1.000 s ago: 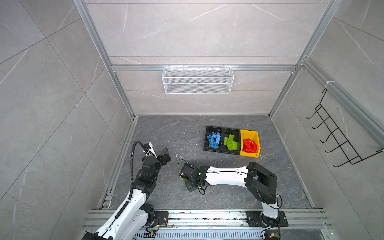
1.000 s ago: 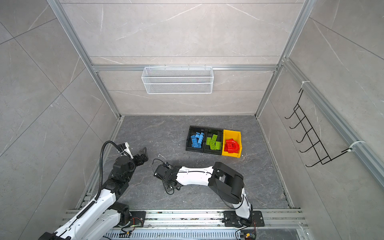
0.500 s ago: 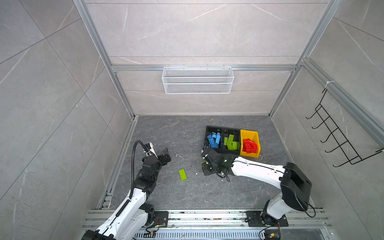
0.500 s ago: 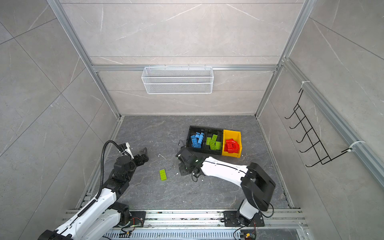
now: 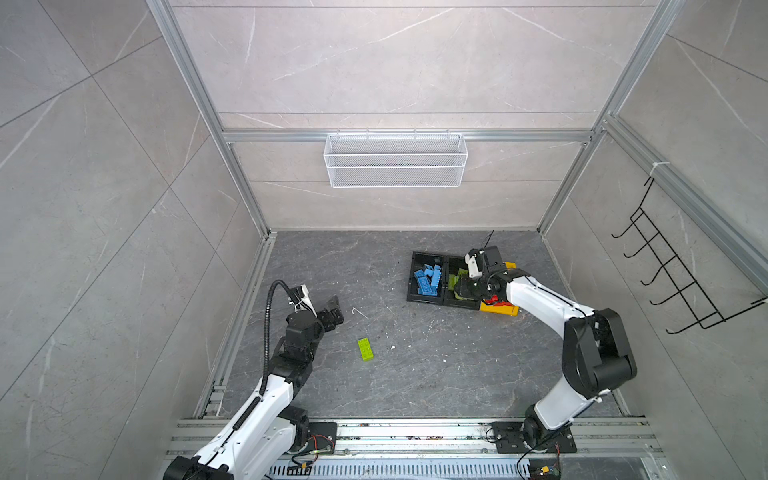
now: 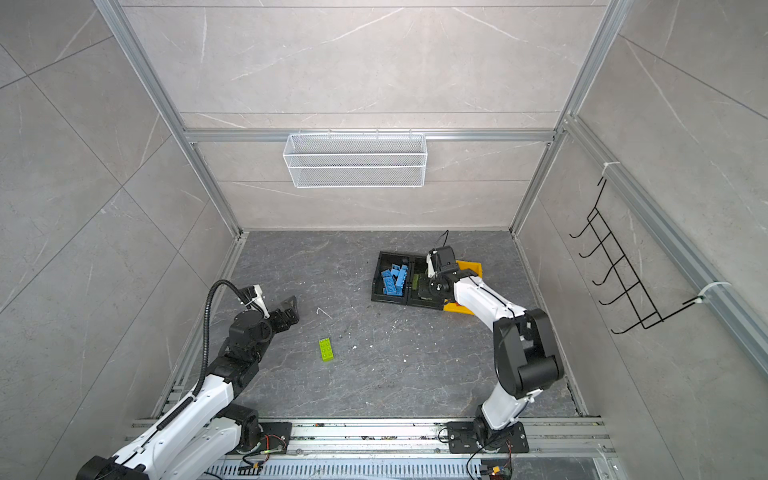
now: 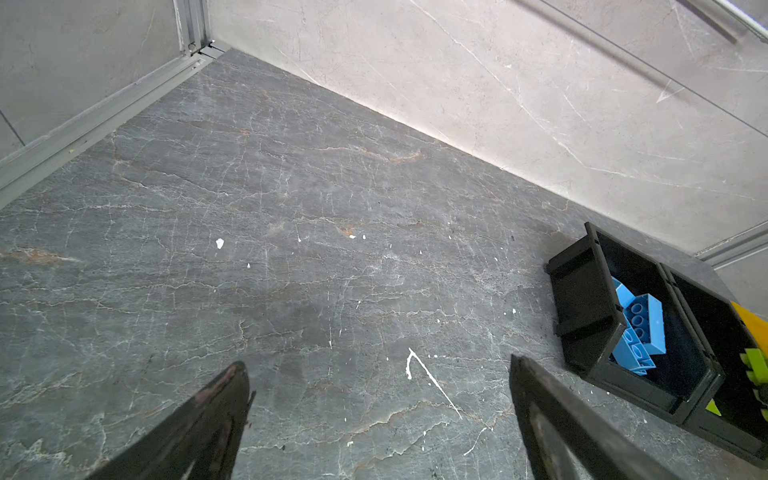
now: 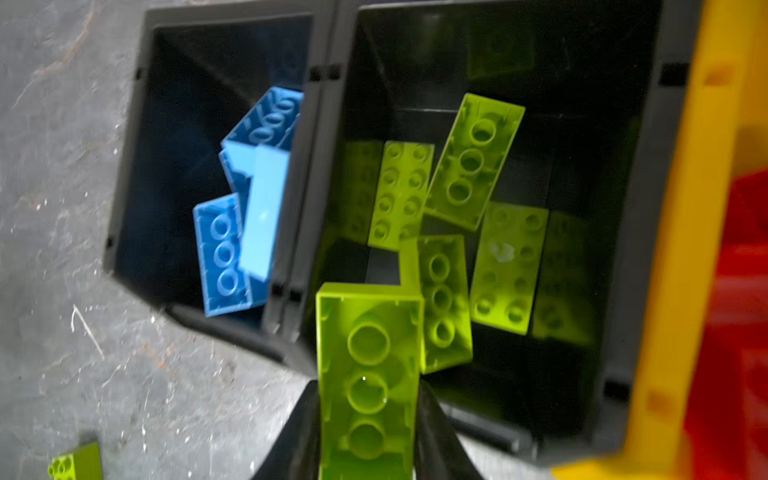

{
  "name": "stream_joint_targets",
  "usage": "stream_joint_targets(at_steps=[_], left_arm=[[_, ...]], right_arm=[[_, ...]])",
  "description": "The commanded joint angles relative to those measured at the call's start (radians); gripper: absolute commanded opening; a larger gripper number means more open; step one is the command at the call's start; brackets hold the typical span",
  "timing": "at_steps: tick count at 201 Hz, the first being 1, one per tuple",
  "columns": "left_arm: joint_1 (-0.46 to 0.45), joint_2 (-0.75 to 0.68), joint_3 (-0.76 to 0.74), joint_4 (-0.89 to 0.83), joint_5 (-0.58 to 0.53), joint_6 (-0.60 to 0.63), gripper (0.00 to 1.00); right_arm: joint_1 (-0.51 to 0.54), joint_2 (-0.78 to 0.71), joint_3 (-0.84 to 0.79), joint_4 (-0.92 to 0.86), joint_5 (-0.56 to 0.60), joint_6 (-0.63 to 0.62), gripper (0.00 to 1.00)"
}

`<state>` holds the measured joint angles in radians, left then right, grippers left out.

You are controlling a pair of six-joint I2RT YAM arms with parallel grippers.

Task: Sort the legos into containers by color
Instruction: 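Carry the lime-green brick into the green compartment and release it, then move the right gripper back and grasp the last lime-green 2x4 brick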

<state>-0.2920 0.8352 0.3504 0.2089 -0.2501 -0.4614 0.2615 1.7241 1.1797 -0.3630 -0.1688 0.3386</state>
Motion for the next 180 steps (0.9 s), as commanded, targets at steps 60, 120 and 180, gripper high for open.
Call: stream_joint_targets(at_steps=[60,120,180], left_arm=[[0.005,-0.010,0.018,0.025,0.001,0.007,0.99],[0.005,-0.032,0.012,0.030,0.013,0.011,0.99],[0.005,-0.091,-0.034,0.072,0.001,0.008,0.99]], right_arm=[[-0.023,0.024,0.138,-0.046,0.019,-0.058,0.69],[0.323,-0.106,0.056,-0.070,0.136,-0.003,0.69],[0.753,0.095,0.092,0.058,0.230,0.189,0.69]])
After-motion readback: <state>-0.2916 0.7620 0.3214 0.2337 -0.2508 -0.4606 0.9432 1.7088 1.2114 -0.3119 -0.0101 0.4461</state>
